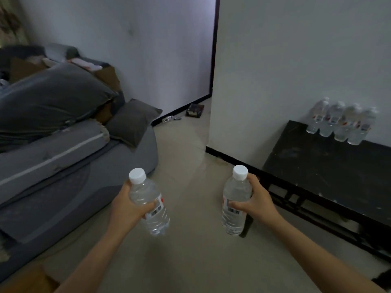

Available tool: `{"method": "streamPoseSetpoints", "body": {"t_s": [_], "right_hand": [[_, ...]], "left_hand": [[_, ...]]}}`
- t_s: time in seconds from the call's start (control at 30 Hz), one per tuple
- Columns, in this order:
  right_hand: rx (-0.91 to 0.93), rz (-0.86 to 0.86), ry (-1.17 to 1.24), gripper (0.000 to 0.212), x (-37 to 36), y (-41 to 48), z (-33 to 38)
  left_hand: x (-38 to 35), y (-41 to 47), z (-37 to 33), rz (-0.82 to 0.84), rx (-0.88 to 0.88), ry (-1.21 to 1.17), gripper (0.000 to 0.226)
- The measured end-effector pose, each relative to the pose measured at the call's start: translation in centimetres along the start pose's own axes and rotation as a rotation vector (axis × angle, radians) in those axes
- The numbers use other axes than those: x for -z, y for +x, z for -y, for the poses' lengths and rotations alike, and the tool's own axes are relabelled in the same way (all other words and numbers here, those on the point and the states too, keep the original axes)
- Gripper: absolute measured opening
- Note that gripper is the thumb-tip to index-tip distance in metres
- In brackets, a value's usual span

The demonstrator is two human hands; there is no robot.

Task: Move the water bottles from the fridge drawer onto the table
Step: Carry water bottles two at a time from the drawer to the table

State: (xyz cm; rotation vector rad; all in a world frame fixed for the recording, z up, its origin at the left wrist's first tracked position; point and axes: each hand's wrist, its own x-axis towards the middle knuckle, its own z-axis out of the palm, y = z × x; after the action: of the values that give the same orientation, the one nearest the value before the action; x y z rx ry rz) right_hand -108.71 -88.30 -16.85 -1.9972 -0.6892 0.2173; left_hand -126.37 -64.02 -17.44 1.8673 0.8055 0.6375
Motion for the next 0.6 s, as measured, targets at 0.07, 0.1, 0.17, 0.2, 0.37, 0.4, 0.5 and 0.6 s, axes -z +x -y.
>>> {"method": "streamPoseSetpoints", "body": {"t_s": [0.07,0.1,0.17,0.2,0.37,0.4,0.5,0.6], "right_hand": [[0.0,0.004,-0.011,0.07,-1.0,2.7,-0.1],[-0.005,0.002,-0.02,0.07,-1.5,3.9,0.0],[-0.009,-0.017,-0.032,0.07,-2.7,7.2,0.0],[-0.015,-0.024,-0.029,0.069,-3.2,8.8,0.1],[-0.091,-0.123,-0.024,0.068,-5.6,16.5,0.7],[-0.107,-0.149,-0.035,0.067,-5.9,17.8,0.8],[-0.167,-0.237,-0.061,0.072,-6.6,21.6,1.1],[-0.237,-0.291,-0.045,0.073,-6.4,23.3,0.7]], "left_hand": [[-0.2,3.0,0.6,0.001,0.019,-0.014,0.056],[-0.2,4.6,1.0,-0.001,0.02,-0.016,0.058],[-0.2,8.4,1.5,0.002,0.006,-0.04,0.061],[-0.3,10.5,1.7,0.01,-0.01,-0.044,0.06],[-0.5,21.5,2.1,0.131,-0.07,-0.04,0.059],[-0.6,23.6,2.1,0.156,-0.082,-0.032,0.06],[-1.8,30.1,1.5,0.232,-0.123,-0.04,0.064],[-4.1,34.3,1.2,0.308,-0.132,-0.079,0.056]]}}
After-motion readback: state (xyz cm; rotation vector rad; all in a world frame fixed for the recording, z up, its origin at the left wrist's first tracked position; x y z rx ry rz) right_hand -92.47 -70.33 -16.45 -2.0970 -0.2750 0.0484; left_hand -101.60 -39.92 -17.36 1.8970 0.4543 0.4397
